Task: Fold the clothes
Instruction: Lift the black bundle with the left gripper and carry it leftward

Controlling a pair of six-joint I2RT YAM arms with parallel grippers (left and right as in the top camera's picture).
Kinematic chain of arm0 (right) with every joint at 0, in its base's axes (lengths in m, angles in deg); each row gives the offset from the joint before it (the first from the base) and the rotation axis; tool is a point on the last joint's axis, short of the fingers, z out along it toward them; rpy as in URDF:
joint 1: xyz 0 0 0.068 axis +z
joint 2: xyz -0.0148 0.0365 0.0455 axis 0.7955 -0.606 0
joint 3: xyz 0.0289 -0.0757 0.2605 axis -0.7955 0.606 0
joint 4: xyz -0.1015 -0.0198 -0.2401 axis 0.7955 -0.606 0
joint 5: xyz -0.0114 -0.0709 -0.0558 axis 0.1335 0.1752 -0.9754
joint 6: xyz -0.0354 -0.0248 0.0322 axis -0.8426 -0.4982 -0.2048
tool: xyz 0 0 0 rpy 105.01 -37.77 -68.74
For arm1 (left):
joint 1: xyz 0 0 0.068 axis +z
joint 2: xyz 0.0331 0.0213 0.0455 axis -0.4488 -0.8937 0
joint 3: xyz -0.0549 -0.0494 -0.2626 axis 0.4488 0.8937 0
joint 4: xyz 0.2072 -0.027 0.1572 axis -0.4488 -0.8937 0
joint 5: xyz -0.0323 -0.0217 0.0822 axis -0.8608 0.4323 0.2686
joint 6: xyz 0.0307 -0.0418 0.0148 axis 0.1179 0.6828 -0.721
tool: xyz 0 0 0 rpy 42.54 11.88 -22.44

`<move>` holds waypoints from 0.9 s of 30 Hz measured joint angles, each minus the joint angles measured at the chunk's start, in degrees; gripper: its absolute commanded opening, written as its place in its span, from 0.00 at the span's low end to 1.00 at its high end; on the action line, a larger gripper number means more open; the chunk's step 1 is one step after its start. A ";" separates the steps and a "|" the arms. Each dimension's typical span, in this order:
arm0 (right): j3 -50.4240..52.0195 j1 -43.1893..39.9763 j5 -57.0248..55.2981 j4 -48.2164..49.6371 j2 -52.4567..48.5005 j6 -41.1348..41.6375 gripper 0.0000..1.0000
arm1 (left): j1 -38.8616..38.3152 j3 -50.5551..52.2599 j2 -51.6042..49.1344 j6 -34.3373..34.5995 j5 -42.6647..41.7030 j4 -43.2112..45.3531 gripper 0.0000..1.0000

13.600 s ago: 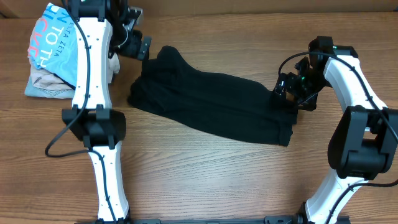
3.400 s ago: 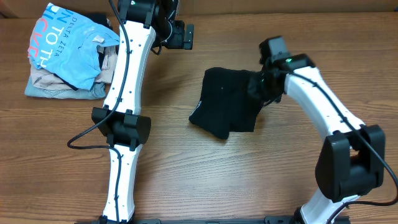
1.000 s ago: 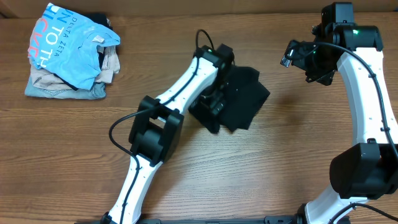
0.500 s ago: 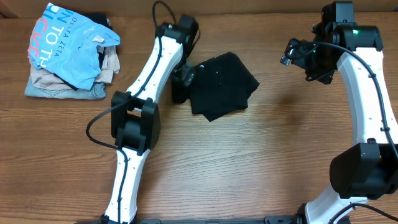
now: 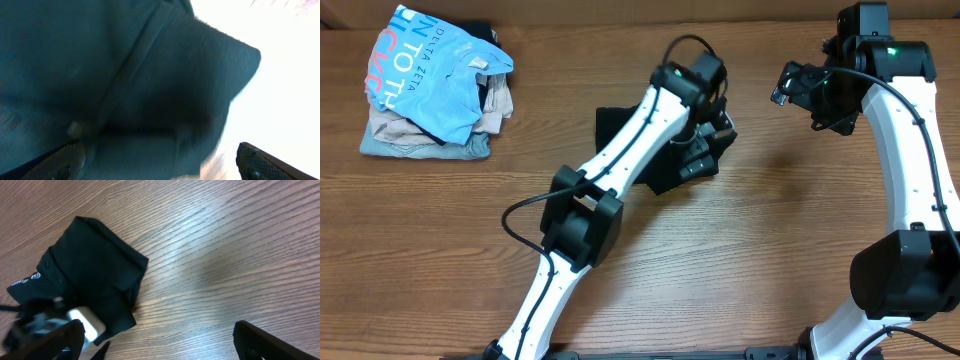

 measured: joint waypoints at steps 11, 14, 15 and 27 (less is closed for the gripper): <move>0.00 -0.02 -0.04 -0.63 0.00 -0.15 0.99 | -1.18 11.39 0.48 -0.79 7.72 16.61 0.97; 0.00 0.00 -0.07 -0.90 0.00 -0.66 0.99 | -1.49 11.78 0.68 -0.22 8.90 17.14 0.75; 0.00 -0.02 -0.04 -0.87 0.00 -0.79 0.99 | -1.55 11.87 0.68 0.72 9.70 17.57 0.62; 0.00 -0.02 -0.13 -1.25 0.00 -1.31 0.99 | -1.75 12.11 1.11 5.09 15.28 18.25 0.04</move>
